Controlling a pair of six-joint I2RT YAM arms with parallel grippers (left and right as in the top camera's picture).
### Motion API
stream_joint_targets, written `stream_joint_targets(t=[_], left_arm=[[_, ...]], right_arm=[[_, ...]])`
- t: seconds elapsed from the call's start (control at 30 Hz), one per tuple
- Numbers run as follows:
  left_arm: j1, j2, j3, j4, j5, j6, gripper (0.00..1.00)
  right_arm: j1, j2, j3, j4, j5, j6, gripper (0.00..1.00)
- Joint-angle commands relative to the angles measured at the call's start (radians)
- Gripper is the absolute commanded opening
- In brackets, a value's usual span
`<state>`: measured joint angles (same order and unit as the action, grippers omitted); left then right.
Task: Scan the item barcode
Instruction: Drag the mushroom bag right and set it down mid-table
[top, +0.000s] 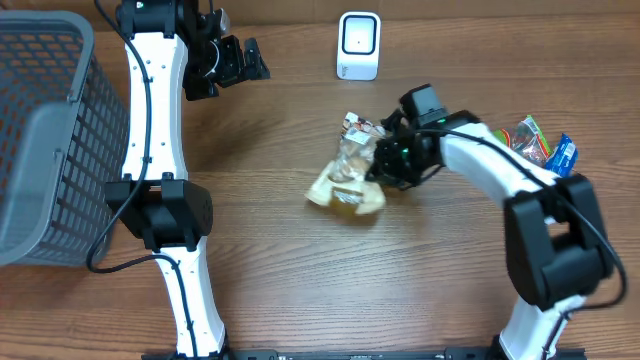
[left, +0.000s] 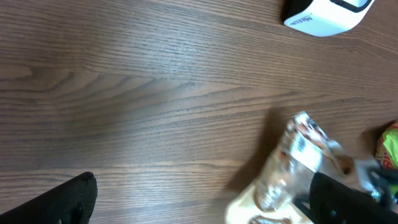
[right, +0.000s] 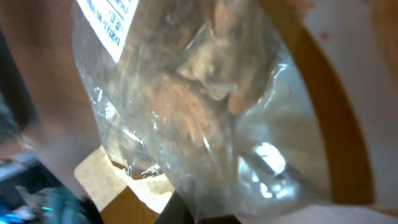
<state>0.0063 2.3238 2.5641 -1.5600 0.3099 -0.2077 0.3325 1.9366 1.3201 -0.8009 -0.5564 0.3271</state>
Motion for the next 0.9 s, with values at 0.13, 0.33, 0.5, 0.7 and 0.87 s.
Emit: stream_joint_targets(t=[0.13,0.33,0.5,0.7,0.87], left_arm=[[-0.006,-0.005,0.014,0.001,-0.006,-0.01,1.0],[-0.006,-0.005,0.014,0.001,-0.006,-0.01,1.0],[-0.007,-0.005,0.014,0.001,-0.006,-0.01,1.0],[-0.006,-0.005,0.014,0.001,-0.006,-0.01,1.0],[-0.006,-0.005,0.014,0.001,-0.006,-0.01,1.0]], right_arm=[[-0.008,-0.064,0.011,-0.15,0.376,-0.282,0.04],[-0.008,-0.064,0.011,-0.143,0.433,-0.536,0.04],[-0.008,-0.064,0.011,-0.117,0.485,-0.617,0.04],[-0.008,-0.064,0.011,-0.09,0.485,-0.594,1.0],[-0.03,-0.061,0.02,0.016,0.362,-0.312,1.0]])
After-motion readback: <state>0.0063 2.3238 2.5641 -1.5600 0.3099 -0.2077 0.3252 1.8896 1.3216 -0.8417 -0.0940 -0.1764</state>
